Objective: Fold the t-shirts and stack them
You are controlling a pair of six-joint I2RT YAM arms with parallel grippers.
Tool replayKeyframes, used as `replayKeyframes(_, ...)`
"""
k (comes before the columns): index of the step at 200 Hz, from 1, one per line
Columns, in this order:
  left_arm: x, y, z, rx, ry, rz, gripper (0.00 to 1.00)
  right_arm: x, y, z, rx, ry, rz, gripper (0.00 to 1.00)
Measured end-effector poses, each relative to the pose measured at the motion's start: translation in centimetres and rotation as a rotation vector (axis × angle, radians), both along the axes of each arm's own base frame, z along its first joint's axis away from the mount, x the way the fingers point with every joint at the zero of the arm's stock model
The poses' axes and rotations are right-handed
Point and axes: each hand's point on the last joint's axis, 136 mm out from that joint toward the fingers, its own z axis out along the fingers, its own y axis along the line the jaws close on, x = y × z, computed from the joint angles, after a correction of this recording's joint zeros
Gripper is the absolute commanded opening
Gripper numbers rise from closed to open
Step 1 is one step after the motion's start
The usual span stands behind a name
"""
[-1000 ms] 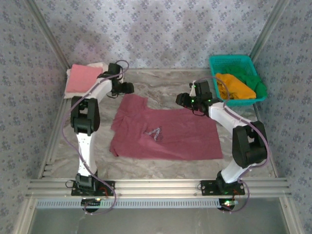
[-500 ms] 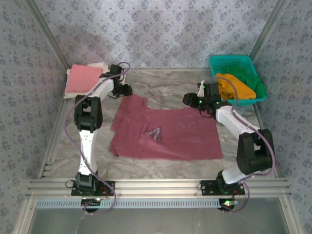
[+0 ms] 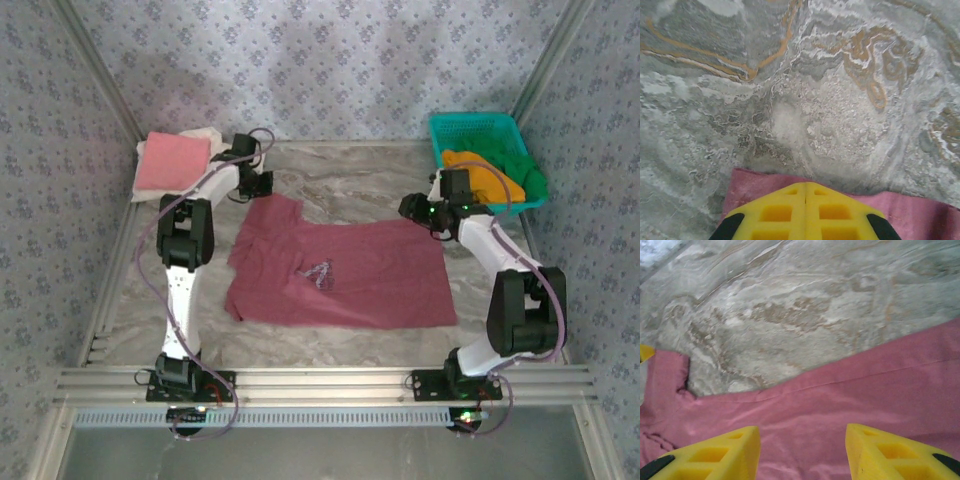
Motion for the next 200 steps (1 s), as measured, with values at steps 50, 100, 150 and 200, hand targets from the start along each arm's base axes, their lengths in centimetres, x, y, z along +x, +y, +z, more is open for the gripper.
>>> replayKeyframes(50, 1.0, 1.1, 3.2, -0.01, -0.08, 0.025, 0.04, 2.0, -1.2, 0.7, -0.026, -0.006, -0.02, 0.52)
replayKeyframes(100, 1.4, 2.7, 4.9, 0.089, -0.093, 0.078, 0.56, 2.2, -1.3, -0.5, -0.037, 0.029, -0.021, 0.52)
replayKeyframes(150, 1.5, 2.3, 3.6, 0.166, -0.059, 0.084, 0.56, 2.2, -1.1, -0.5, -0.027, 0.031, -0.013, 0.53)
replayKeyframes(200, 0.8, 1.8, -0.2, 0.215, 0.036, 0.066, 0.59, 2.1, -0.9, -0.5, -0.018, 0.03, -0.005, 0.53)
